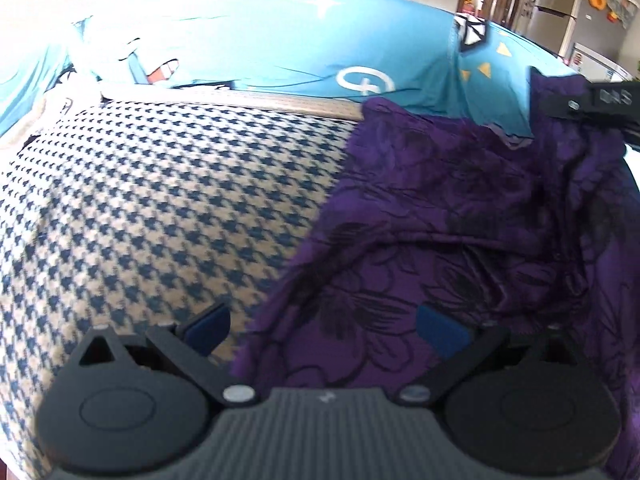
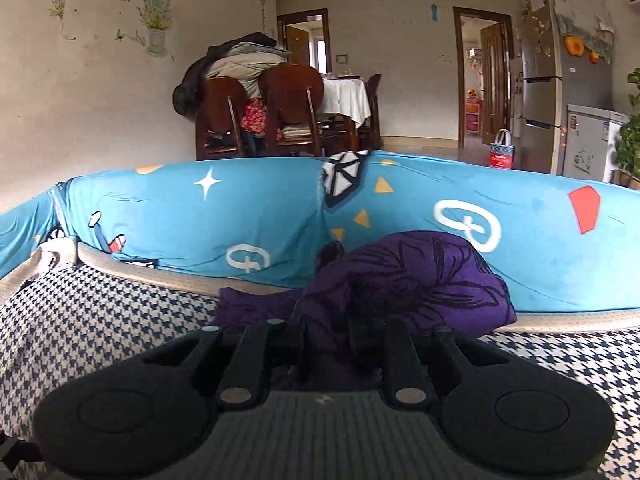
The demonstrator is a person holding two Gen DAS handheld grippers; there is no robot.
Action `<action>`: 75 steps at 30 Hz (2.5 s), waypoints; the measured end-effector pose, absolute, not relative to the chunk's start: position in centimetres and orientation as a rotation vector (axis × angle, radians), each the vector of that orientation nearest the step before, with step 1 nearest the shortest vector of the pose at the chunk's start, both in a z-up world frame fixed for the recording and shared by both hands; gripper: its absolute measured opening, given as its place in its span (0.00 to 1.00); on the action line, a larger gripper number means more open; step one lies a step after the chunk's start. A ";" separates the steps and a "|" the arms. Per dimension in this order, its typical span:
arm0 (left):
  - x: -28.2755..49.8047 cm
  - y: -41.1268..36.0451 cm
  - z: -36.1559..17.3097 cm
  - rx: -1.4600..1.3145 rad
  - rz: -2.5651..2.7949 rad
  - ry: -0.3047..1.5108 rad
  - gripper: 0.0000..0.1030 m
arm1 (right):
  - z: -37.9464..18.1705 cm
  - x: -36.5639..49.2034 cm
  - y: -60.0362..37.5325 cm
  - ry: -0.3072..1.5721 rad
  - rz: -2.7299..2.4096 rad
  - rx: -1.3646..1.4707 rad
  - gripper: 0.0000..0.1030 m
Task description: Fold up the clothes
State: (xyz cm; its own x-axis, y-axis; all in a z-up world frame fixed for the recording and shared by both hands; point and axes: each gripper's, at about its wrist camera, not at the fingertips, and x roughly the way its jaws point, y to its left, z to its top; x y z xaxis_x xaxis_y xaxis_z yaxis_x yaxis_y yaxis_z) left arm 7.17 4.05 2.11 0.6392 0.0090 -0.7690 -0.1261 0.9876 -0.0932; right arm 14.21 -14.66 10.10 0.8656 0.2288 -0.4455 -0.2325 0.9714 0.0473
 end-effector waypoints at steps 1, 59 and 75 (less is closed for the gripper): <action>7.1 4.5 2.1 -0.145 0.086 0.875 1.00 | 10.0 14.4 -13.5 0.466 0.257 -0.010 0.18; 7.2 7.4 1.9 -0.256 0.148 0.945 1.00 | 0.1 27.7 -4.8 0.651 0.385 0.028 0.49; 7.2 8.1 2.1 -0.264 0.207 0.912 1.00 | 2.9 21.7 -10.1 0.700 0.512 0.217 0.50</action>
